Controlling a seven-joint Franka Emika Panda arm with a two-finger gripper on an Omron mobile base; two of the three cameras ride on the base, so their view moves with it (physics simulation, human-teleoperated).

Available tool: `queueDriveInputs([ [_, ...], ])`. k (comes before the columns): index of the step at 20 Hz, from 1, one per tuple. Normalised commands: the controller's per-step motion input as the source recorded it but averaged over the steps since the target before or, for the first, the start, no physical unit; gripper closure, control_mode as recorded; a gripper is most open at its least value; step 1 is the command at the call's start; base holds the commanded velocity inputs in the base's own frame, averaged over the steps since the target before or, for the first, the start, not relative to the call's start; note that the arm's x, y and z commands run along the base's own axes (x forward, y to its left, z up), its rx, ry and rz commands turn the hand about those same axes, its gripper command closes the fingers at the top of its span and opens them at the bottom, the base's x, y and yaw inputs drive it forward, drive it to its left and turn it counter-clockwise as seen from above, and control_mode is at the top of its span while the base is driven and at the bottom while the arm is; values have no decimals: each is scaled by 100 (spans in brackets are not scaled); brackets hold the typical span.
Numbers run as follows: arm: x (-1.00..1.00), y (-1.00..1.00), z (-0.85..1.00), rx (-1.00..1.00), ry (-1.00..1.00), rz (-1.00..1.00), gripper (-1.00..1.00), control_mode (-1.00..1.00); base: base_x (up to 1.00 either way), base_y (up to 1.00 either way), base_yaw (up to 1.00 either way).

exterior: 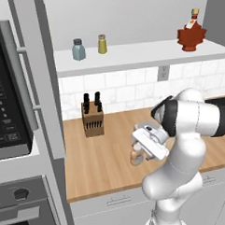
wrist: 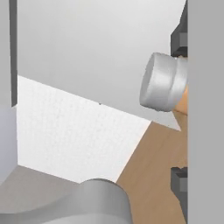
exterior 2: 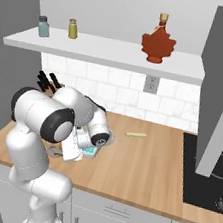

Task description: Put the shaker and condiment bottle from the counter next to their counterparts in the cabinet.

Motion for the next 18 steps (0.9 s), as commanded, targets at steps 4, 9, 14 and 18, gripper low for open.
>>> queueDriveInputs([
  [4,-31,0,-7,0,0,0,-100,-100,0,0,0],
  [9,-1,0,-2,-2,-2,0,100,-100,0,0,0],
  [14,0,0,0,0,-5,0,100,-100,0,0,0],
  [18,-3,0,-2,0,-7,0,100,-100,0,0,0],
])
